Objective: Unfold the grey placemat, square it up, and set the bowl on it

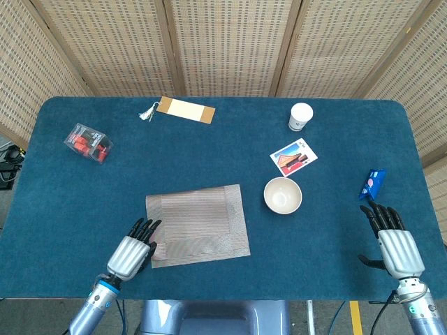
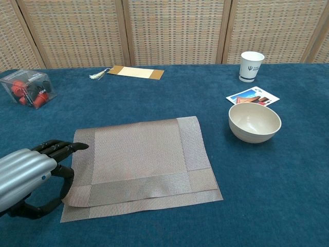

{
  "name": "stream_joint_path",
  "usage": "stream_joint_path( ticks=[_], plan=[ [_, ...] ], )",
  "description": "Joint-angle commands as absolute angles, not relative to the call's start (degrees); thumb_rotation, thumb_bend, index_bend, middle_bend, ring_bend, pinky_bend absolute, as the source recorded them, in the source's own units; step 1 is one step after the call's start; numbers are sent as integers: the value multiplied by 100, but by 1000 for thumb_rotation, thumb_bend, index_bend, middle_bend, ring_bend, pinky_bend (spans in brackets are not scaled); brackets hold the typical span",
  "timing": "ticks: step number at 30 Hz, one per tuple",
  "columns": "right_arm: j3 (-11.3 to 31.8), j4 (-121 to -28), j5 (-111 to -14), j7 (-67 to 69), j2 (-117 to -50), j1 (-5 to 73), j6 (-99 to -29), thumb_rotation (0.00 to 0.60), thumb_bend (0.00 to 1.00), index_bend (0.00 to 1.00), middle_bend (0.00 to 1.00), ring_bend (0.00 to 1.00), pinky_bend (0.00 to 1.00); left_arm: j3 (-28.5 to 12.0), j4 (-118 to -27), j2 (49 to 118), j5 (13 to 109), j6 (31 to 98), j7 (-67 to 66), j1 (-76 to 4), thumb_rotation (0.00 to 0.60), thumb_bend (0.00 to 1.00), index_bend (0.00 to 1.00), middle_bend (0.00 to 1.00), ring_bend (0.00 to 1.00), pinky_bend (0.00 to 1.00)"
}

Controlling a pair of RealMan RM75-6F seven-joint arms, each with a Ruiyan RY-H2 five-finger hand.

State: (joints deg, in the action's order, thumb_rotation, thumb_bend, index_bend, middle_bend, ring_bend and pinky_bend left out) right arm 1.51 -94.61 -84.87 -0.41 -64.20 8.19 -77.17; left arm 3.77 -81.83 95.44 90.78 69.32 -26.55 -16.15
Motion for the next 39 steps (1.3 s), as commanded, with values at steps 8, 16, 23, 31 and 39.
stream_joint_path(
  ticks=[8,16,23,31,39],
  plan=[
    [151,-9464,-8485,-42,-6415,816,-7719,600,78,81,0,0,0,-137,-8816,9206,8976,7077,-2711,-1869,600,571,594,0,0,0],
    [224,-9406,-8356,24,-6395,835,-7681,600,78,81,0,0,0,-1066,-9126,9081,8119,6585,-3191,-2462,600,571,585,0,0,0],
    [306,-9325,-8195,92,-6387,863,-7617,600,79,81,0,0,0,-1707,-8784,9230,7319,6214,-3496,-3007,600,572,584,0,0,0],
    [443,-9157,-7874,158,-6413,925,-7450,600,78,81,0,0,0,-2631,-7605,9676,6120,5768,-3930,-4087,600,571,584,0,0,0],
    [511,-9114,-7776,215,-6397,935,-7436,600,79,81,0,0,0,-3104,-6403,10003,5184,5743,-4352,-4900,600,572,583,0,0,0]
  ],
)
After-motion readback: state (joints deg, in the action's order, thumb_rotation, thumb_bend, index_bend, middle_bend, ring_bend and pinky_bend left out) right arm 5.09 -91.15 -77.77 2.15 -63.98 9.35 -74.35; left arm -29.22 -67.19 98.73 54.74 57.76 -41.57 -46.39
